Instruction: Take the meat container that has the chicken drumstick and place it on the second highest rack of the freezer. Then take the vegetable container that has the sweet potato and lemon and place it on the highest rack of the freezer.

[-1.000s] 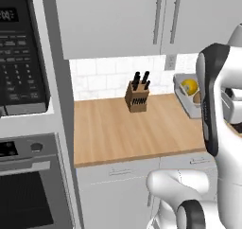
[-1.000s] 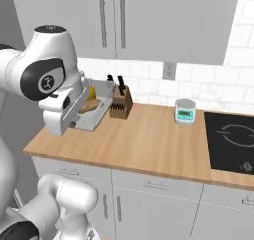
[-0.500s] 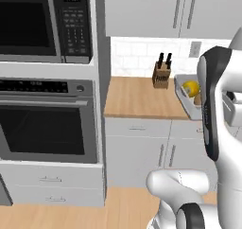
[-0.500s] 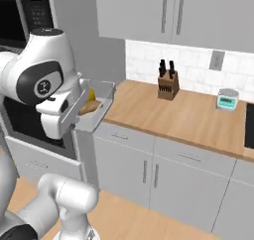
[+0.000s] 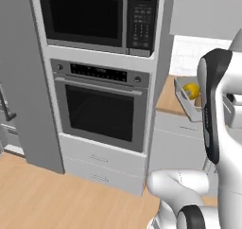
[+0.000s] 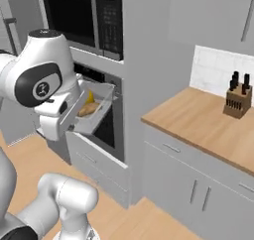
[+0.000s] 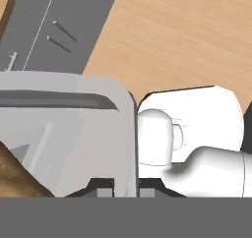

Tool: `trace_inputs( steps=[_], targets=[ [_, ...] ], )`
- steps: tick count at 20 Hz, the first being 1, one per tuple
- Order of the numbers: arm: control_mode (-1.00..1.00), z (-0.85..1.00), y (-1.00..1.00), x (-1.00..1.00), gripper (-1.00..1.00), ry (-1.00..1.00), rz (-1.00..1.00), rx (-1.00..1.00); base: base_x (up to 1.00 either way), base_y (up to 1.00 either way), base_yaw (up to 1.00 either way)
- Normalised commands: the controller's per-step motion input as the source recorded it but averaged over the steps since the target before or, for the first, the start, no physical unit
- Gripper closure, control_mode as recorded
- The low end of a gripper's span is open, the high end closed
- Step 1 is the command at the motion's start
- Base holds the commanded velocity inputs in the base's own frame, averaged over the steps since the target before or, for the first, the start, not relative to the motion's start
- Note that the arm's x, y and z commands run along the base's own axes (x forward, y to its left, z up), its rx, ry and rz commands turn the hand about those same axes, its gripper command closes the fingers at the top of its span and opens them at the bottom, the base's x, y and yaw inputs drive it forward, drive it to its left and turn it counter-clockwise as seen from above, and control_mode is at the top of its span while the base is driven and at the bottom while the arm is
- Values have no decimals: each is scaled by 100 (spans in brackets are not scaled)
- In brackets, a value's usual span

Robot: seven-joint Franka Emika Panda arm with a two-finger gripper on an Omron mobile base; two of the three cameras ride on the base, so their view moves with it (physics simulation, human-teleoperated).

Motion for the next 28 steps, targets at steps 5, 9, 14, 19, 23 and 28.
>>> trace_inputs(
  steps=[5, 9, 14, 19, 23, 28],
  targets=[
    [100, 0, 0, 0, 100, 0, 0, 0, 0, 94, 37],
    [100, 0, 0, 0, 100, 0, 0, 0, 1, 100, 32],
    [100, 0, 0, 0, 100, 0, 0, 0, 27, 100, 25],
    [100, 0, 0, 0, 100, 0, 0, 0, 31, 91, 39],
    [100, 0, 0, 0, 100, 0, 0, 0, 87, 66, 28],
    [100, 0, 0, 0, 100, 0, 0, 0, 97, 34, 11]
  ],
)
